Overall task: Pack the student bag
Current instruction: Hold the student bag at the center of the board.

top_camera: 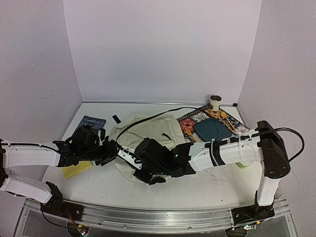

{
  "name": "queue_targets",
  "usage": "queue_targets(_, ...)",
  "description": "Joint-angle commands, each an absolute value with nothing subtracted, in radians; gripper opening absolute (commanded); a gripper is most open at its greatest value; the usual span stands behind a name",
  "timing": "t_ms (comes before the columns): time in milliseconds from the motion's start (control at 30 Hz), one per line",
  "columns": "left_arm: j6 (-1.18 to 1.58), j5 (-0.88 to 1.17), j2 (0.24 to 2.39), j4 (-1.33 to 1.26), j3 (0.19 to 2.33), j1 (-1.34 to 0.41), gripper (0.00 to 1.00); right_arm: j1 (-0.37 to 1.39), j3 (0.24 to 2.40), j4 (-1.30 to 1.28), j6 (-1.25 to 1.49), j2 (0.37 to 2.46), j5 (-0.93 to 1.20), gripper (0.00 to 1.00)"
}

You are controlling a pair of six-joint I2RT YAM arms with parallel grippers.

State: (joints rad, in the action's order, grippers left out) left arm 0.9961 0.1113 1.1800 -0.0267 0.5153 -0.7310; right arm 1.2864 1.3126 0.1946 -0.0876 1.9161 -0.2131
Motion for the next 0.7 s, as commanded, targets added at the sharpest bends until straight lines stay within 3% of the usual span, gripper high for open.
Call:
queue_targets(0,1.091,0.185,1.213,-0.049,0.525,-0.75,0.7,1.301,1.374,0.198,-0.106,1.934,-0.186,0.0)
queue_targets(200,1.11,0.188,1.27,-0.048,0.56,-0.81,0.7,1.304,1.393,0.203,-0.11,1.953,-0.183,0.0)
queue_targets(300,1.109,0.187,1.304,-0.048,0.561,-0.822,0.64,1.304,1.394,0.206,-0.113,1.956,-0.187,0.0)
queue_targets(400,1.09,0.172,1.313,-0.047,0.56,-0.822,0.45,1.304,1.389,0.206,-0.118,1.951,-0.199,0.0)
queue_targets(500,1.061,0.134,1.303,-0.038,0.563,-0.822,0.08,1.304,1.367,0.206,-0.122,1.934,-0.224,0.0)
queue_targets(567,1.036,0.097,1.299,-0.004,0.576,-0.823,0.0,1.304,1.34,0.206,-0.124,1.915,-0.243,0.0)
queue_targets(667,0.988,0.026,1.3,0.076,0.608,-0.822,0.0,1.304,1.294,0.204,-0.123,1.88,-0.275,0.0)
